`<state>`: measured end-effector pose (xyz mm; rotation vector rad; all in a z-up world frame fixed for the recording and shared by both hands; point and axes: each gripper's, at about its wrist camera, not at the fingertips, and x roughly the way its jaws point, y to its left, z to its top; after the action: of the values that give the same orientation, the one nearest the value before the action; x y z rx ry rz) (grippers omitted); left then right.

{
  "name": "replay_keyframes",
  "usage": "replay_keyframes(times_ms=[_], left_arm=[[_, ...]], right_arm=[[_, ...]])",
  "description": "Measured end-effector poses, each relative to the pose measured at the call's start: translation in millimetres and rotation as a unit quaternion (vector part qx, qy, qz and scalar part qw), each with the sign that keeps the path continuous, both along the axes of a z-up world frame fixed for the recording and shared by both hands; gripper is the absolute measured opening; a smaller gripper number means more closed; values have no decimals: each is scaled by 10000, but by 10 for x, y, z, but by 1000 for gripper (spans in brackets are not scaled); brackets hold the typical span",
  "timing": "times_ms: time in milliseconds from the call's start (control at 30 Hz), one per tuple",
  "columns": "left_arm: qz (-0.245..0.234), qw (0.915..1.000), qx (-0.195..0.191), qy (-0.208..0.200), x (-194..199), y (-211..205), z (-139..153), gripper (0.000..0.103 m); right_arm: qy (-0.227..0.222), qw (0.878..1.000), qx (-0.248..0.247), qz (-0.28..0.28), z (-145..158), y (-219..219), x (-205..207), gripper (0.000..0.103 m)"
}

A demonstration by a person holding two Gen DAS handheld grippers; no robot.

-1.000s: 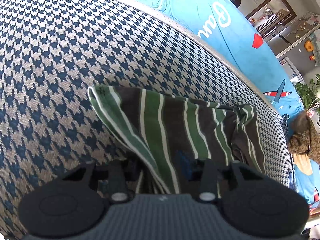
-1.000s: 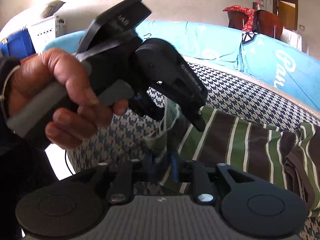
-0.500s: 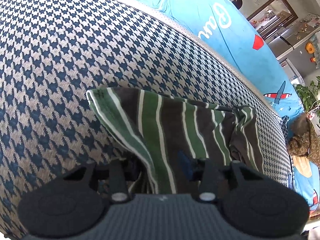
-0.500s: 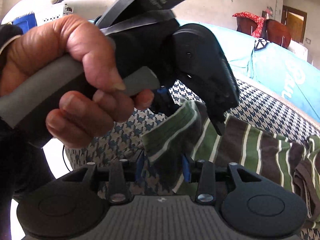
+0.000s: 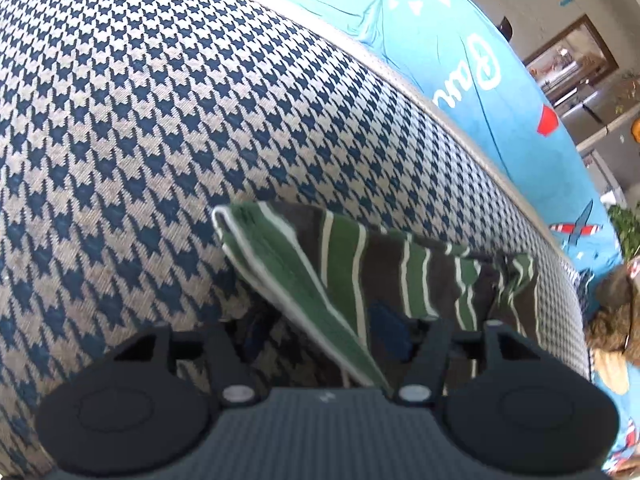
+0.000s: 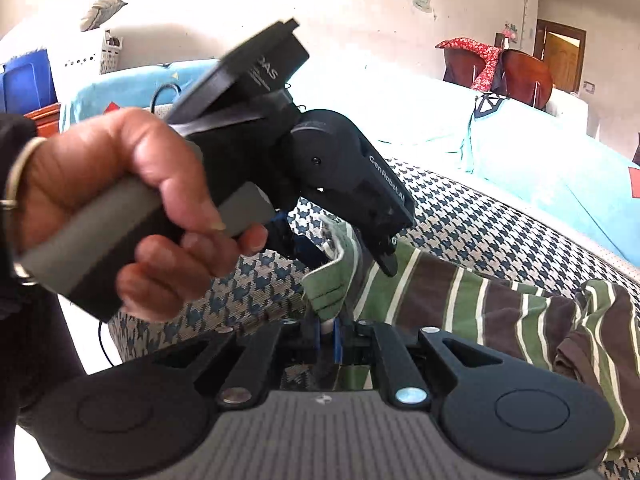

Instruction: Fold clothes

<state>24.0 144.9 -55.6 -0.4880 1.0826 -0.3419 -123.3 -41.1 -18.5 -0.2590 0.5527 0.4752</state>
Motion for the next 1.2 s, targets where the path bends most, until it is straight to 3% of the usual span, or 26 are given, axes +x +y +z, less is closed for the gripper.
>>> replay_keyframes(times_ms=[100, 200, 233, 333, 700, 1033, 1200], left_arm=[[45, 10000, 30, -45, 50, -16, 5, 57], [114, 9999, 6, -59, 77, -40, 3, 33], [148, 9999, -36, -44, 76, -54, -5, 20], [263, 9994, -125, -162, 39, -145, 7, 14], [87, 9944, -318, -1007, 10, -834, 428, 13], [-553, 9869, -354, -1472, -86, -1719, 759, 13], [-882, 9840, -298, -1521, -53, -2116, 700, 13]], right_arm=[[-18, 10000, -11, -5, 23, -28, -6, 9], [-50, 10000, -5, -39, 68, -56, -12, 9], [-64, 10000, 2, -56, 80, -70, -11, 9], [-111, 9998, 6, -135, 111, -115, -1, 9], [-481, 9938, 200, -985, 314, -557, -39, 9], [-757, 9741, 433, -2087, 500, -1090, -73, 9], [-647, 9634, 522, -2550, 489, -1320, -94, 9]])
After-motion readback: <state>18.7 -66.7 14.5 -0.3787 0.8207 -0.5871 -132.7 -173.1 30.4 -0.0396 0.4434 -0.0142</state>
